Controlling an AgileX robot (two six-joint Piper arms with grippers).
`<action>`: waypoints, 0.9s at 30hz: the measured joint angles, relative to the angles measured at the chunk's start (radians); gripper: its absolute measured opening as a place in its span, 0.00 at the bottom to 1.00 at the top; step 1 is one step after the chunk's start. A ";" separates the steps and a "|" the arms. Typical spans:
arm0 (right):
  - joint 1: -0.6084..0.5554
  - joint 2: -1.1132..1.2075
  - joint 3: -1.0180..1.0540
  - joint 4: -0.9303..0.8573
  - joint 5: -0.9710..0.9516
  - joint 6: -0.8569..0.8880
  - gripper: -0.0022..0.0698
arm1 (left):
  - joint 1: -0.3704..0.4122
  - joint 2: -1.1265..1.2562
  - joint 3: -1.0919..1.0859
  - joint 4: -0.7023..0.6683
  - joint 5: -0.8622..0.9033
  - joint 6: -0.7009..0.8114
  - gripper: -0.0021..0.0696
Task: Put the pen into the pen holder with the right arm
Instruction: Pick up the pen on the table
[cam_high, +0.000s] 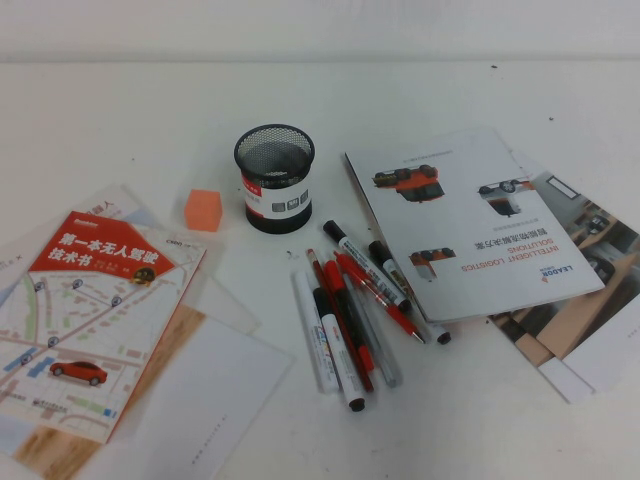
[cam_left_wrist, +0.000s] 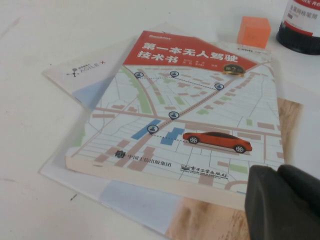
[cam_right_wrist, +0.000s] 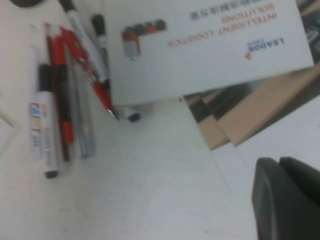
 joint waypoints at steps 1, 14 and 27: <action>0.003 0.034 -0.020 -0.013 0.012 0.002 0.00 | 0.000 0.000 0.000 0.000 0.000 0.000 0.03; 0.466 0.360 -0.250 -0.381 0.131 0.336 0.00 | 0.000 0.000 0.000 0.000 0.000 0.000 0.03; 0.674 0.838 -0.706 -0.368 0.246 0.299 0.02 | 0.000 0.000 0.000 0.000 0.000 0.000 0.03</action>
